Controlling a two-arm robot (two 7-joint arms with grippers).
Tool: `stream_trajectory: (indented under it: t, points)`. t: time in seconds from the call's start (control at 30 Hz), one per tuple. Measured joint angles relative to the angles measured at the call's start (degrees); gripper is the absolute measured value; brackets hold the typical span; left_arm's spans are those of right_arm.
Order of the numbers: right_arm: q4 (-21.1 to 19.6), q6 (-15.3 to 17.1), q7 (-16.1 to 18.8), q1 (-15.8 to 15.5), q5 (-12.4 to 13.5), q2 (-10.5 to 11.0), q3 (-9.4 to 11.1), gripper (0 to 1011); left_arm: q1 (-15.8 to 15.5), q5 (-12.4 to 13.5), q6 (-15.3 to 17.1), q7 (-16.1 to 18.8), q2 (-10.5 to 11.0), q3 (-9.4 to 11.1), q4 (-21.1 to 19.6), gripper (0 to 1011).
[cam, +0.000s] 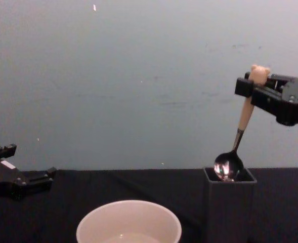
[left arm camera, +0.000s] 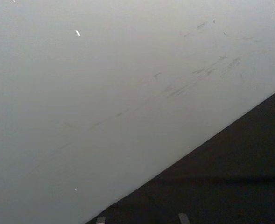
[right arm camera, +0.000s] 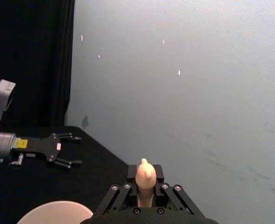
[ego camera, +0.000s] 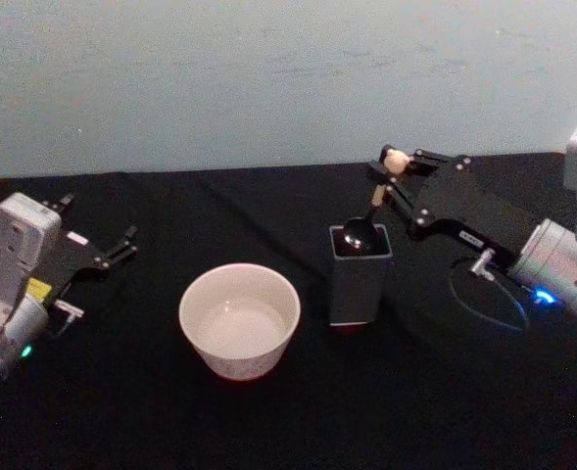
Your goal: Pick up the stirring spoon with one hand, stir inside the cup, then place it back in its original position.
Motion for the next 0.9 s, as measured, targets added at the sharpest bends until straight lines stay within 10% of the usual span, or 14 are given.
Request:
stream_trajectory:
  t: [0.9]
  points:
    - [8.8,7.0,-0.8,3.3,0.2,-3.1,-3.7,188,0.0,0.0,0.0,0.0,0.0,0.0,0.0,1001]
